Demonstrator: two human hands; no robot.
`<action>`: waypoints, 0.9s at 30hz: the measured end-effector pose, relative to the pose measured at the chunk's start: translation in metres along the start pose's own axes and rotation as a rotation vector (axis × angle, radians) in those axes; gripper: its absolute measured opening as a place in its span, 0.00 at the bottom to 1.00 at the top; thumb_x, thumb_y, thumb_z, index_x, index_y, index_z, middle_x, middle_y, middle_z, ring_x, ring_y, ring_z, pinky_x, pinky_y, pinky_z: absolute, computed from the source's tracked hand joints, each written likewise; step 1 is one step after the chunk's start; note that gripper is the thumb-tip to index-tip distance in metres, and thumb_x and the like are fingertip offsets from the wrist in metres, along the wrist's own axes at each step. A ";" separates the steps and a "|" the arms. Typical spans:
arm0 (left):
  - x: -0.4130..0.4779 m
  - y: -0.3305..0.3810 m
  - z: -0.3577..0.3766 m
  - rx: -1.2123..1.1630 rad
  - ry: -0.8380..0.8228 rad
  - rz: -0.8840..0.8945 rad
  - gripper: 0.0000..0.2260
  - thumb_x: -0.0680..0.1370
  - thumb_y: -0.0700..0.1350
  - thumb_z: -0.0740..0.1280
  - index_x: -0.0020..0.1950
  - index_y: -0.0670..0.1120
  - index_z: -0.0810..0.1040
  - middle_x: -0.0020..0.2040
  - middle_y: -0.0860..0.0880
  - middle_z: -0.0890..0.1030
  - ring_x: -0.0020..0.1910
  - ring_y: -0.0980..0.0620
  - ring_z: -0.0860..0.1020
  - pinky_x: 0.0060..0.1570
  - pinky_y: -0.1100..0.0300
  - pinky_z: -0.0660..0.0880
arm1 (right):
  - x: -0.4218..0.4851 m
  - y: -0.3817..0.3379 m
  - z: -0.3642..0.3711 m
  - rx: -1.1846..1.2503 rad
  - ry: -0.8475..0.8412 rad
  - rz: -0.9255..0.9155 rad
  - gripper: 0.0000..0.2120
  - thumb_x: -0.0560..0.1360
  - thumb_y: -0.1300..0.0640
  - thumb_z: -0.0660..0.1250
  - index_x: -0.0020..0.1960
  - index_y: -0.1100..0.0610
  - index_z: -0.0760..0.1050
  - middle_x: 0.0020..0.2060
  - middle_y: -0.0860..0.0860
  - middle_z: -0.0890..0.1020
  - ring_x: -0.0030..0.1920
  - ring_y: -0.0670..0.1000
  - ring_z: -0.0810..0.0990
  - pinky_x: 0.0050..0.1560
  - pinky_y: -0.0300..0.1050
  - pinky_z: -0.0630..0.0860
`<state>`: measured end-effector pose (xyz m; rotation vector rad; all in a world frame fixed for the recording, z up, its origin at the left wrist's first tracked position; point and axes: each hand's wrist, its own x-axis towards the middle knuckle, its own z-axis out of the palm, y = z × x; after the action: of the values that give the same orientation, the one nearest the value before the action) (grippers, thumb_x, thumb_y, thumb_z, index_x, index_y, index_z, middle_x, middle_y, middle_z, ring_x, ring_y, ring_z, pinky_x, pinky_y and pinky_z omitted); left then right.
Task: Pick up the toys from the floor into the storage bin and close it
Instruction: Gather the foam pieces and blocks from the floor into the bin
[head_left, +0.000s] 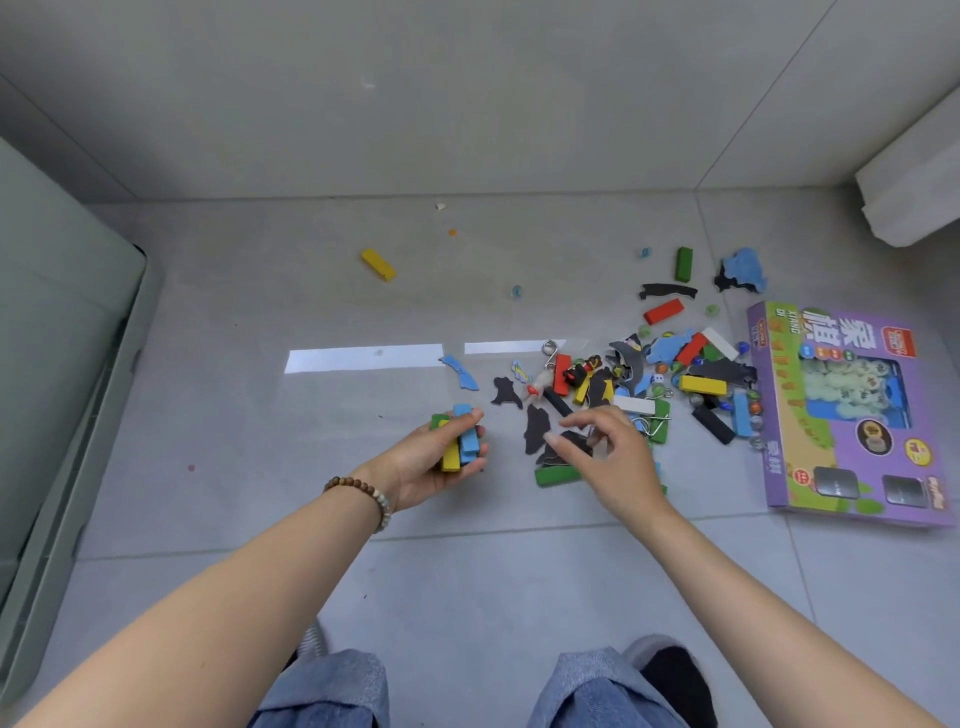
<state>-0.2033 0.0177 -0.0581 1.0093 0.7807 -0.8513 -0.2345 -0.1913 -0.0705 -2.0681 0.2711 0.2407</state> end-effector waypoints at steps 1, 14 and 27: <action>0.002 -0.001 0.000 0.022 0.018 -0.002 0.08 0.75 0.48 0.69 0.46 0.44 0.75 0.40 0.48 0.77 0.37 0.55 0.78 0.29 0.65 0.78 | -0.001 0.009 -0.011 -0.081 -0.038 -0.011 0.11 0.67 0.50 0.75 0.49 0.48 0.80 0.49 0.44 0.76 0.47 0.42 0.74 0.49 0.29 0.68; 0.008 -0.009 -0.005 -0.031 0.081 -0.051 0.08 0.74 0.46 0.71 0.47 0.44 0.75 0.38 0.48 0.77 0.31 0.56 0.79 0.24 0.65 0.76 | 0.007 0.036 -0.002 -0.541 -0.108 -0.193 0.22 0.66 0.47 0.75 0.59 0.45 0.78 0.52 0.46 0.73 0.55 0.48 0.70 0.53 0.40 0.64; 0.004 -0.005 -0.014 -0.082 0.073 -0.036 0.07 0.75 0.45 0.70 0.47 0.44 0.75 0.37 0.49 0.77 0.30 0.56 0.79 0.25 0.66 0.77 | 0.021 0.027 0.000 -0.657 -0.064 -0.229 0.14 0.76 0.48 0.65 0.57 0.55 0.78 0.50 0.50 0.79 0.56 0.51 0.73 0.49 0.45 0.70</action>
<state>-0.2081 0.0282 -0.0676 0.9606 0.8906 -0.8105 -0.2219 -0.2064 -0.0982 -2.7076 -0.1060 0.2793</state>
